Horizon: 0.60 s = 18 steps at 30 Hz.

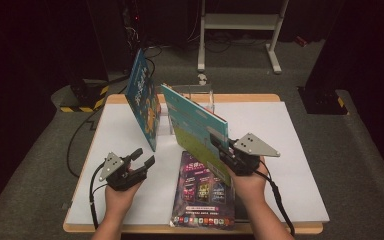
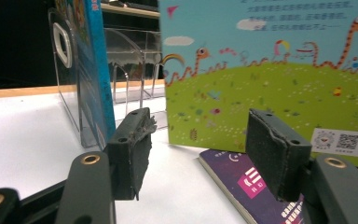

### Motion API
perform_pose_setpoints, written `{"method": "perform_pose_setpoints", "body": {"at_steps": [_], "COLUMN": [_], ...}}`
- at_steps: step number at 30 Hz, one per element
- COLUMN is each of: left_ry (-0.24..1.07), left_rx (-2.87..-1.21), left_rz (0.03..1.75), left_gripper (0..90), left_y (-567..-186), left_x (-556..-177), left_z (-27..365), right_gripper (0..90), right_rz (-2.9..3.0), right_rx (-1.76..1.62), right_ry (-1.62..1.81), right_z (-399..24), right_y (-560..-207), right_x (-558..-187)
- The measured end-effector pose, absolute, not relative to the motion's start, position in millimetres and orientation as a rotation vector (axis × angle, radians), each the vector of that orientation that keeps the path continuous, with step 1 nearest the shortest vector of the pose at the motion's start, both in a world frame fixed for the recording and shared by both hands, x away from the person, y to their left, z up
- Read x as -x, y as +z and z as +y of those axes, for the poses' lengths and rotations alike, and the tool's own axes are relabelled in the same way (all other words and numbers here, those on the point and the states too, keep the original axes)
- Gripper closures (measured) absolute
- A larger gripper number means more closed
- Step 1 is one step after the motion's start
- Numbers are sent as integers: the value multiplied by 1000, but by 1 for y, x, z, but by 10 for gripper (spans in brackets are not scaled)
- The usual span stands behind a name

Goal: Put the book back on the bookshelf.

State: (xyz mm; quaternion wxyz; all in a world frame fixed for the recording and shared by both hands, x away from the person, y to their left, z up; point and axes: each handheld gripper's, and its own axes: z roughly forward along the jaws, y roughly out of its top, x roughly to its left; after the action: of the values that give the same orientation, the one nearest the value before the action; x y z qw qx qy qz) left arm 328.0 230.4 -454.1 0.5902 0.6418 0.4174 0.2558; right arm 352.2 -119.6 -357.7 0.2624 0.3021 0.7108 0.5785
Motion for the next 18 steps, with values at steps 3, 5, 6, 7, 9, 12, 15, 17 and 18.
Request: {"method": "perform_pose_setpoints", "body": {"at_steps": [3,5,6,7,9,12,15,17,18], "left_ry": [600,608,604,600,599,607,618,626,626], "left_rx": [-1503,-1504,-1511,-1518,-1529,-1543,-1554,-1558,-1556], "left_rz": [963,950,944,934,905,868,824,807,805], "left_gripper": [414,441,447,449,455,471,491,492,492], "left_y": [-453,-451,-450,-447,-439,-425,-410,-402,-399], "left_x": [-327,-326,-326,-327,-328,-331,-337,-343,-345], "left_z": [229,227,225,221,211,193,171,159,155], "right_gripper": [807,806,805,805,804,802,797,793,793], "right_rz": [1935,1930,1930,1929,1928,1928,1927,1918,1921], "right_rx": [-822,-831,-840,-847,-855,-852,-851,-857,-858], "right_ry": [1548,1544,1546,1549,1553,1554,1554,1554,1549], "right_z": [-112,-110,-111,-111,-112,-109,-106,-103,-102], "right_y": [-356,-356,-356,-356,-357,-357,-358,-358,-358], "right_x": [-353,-352,-352,-352,-352,-350,-346,-344,-342]}}
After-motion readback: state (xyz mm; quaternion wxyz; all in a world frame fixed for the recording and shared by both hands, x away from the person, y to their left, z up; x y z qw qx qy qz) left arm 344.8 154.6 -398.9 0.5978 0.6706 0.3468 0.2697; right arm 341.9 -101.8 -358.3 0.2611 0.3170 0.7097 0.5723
